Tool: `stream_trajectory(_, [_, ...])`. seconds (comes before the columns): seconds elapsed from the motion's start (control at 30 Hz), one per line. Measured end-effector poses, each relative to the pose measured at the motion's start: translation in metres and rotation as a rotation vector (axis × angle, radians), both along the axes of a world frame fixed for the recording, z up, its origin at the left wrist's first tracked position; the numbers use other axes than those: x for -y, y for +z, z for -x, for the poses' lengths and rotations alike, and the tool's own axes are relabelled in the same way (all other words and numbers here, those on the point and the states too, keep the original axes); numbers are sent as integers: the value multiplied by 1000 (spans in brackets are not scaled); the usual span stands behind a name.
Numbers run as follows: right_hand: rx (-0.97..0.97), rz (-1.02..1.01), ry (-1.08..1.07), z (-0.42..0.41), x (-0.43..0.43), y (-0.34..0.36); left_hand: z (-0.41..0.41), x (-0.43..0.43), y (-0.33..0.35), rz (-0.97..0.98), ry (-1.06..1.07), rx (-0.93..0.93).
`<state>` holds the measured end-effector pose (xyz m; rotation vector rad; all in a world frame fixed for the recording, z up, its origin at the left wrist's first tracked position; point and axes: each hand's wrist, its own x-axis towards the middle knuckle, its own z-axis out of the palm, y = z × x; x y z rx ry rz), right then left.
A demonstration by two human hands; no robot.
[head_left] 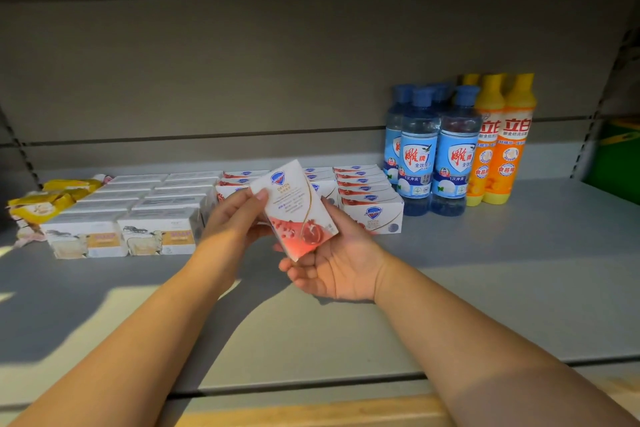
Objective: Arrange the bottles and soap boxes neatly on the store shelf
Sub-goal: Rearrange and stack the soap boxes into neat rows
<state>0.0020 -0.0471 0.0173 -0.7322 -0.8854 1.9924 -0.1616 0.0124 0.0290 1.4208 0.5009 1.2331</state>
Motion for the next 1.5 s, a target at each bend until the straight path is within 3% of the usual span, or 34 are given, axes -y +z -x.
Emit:
stream_trajectory(0.13, [24,-99,-320,7,-5,-3,-3,-4,4,96,51,32])
stream_trajectory(0.33, [727,-615,-833,11,-14,-16,2,-12,12,324,-34,-86])
stream_trajectory(0.4, [940,-864,-978,13,-17,-20,9,-12,11,313,-87,-179])
stream_trajectory(0.5, [1090,-1116,-1077,12,-18,-24,22,-13,5,116,-183,-369])
stream_trajectory(0.63, [952,-871,-807,6,-12,-23,17,-6,-1,-194,114,-332])
stream_trajectory(0.7, [839,-807,-850,4,-15,-20,16,-3,1,-620,286,-408])
stream_trajectory(0.77, [921,-930,-943,1,-15,-14,19,-7,1,-1175,400,-507])
stream_trajectory(0.8, [972,-1036,-997,0,-16,-12,18,-7,2,-1345,447,-528])
stream_trajectory(0.87, [1005,-1200,-1112,-3,-15,-10,14,-4,3,-1514,549,-497])
stream_trajectory(0.97, [1004,-1269,-1168,-8,-14,-10,8,-2,1,-1621,659,-425])
stream_trajectory(1.07, [978,-1077,-1086,-10,-10,-10,7,-1,-1,-1421,531,-505])
stream_trajectory(1.2, [1004,-795,-898,-9,-10,-16,17,-2,-11,-534,286,-537])
stream_trajectory(1.27, [1030,-704,-784,-7,-9,-18,25,-14,-15,-293,146,-544])
stream_trajectory(1.37, [1099,-606,-685,-7,-8,-22,29,-26,-21,-190,43,-561])
stream_trajectory(1.5, [1504,-590,-581,-8,-6,-28,27,-38,-34,-208,98,-714])
